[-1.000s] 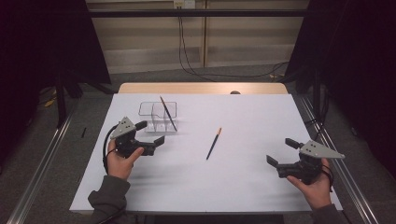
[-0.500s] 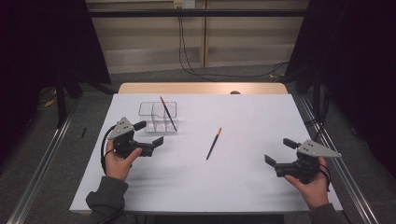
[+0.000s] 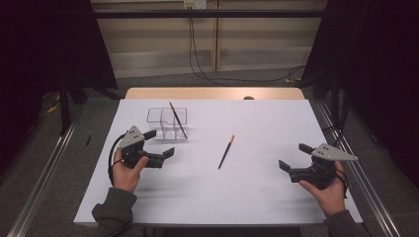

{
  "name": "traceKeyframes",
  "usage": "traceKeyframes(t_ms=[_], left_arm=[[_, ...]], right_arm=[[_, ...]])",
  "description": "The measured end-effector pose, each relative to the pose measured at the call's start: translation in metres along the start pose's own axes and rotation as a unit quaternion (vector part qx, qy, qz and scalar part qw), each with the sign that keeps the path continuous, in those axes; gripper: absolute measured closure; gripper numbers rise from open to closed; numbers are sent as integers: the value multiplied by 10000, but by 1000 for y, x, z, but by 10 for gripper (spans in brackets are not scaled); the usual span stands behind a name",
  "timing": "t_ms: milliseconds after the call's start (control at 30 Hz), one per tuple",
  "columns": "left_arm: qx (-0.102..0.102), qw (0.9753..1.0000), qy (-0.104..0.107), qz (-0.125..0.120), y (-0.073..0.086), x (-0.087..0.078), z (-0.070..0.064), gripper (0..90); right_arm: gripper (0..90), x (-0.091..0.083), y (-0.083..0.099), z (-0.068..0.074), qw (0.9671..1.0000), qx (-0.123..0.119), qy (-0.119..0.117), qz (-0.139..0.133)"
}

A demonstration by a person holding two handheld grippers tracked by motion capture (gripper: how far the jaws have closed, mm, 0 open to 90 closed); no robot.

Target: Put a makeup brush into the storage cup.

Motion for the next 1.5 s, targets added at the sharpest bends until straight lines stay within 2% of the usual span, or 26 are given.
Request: traceKeyframes(t_ms=[33, 300, 467, 533, 633, 667, 733, 867, 1267, 1500], left_arm=[[-2, 10000, 44, -11, 0, 0, 0, 21], [-19, 10000, -7, -6, 1, -2, 1, 21], [-58, 9999, 97, 13, 2, -1, 1, 21], [-12, 10000, 28, 35, 2, -1, 0, 21], [-42, 9999, 147, -17, 2, -1, 0, 21], [-37, 10000, 64, -5, 1, -2, 0, 21], [7, 10000, 80, -21, 1, -3, 0, 21], [-57, 9999, 56, -61, 1, -3, 0, 21], [-17, 10000, 68, -65, 1, -8, 2, 23], [-84, 9999, 59, -57, 2, -8, 1, 23]], right_arm=[[27, 0, -1, -1, 10000, 24, 6, 4], [27, 6, -5, -1, 10000, 59, -18, 14], [26, 13, -5, -1, 9999, 99, -50, 21], [26, 15, -5, 0, 9999, 106, -57, 17], [26, 17, -7, 1, 9999, 94, -89, 19], [26, 18, -7, 1, 9999, 93, -76, 3], [26, 20, -9, 2, 9999, 106, -104, -20], [27, 23, -11, 5, 9998, 144, -124, -15], [27, 37, -16, 11, 9997, 142, -203, -29], [27, 44, -19, 12, 9996, 116, -262, -17]])
Point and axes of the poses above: each handheld gripper's, and its own axes: x roughly forward along the jaws, y roughly out of its underside, z roughly to its left, the point moved 3 cm from there along x, roughly forward along the jaws, and after that the axes turned 8 degrees about -z, right-handed, at the moved point
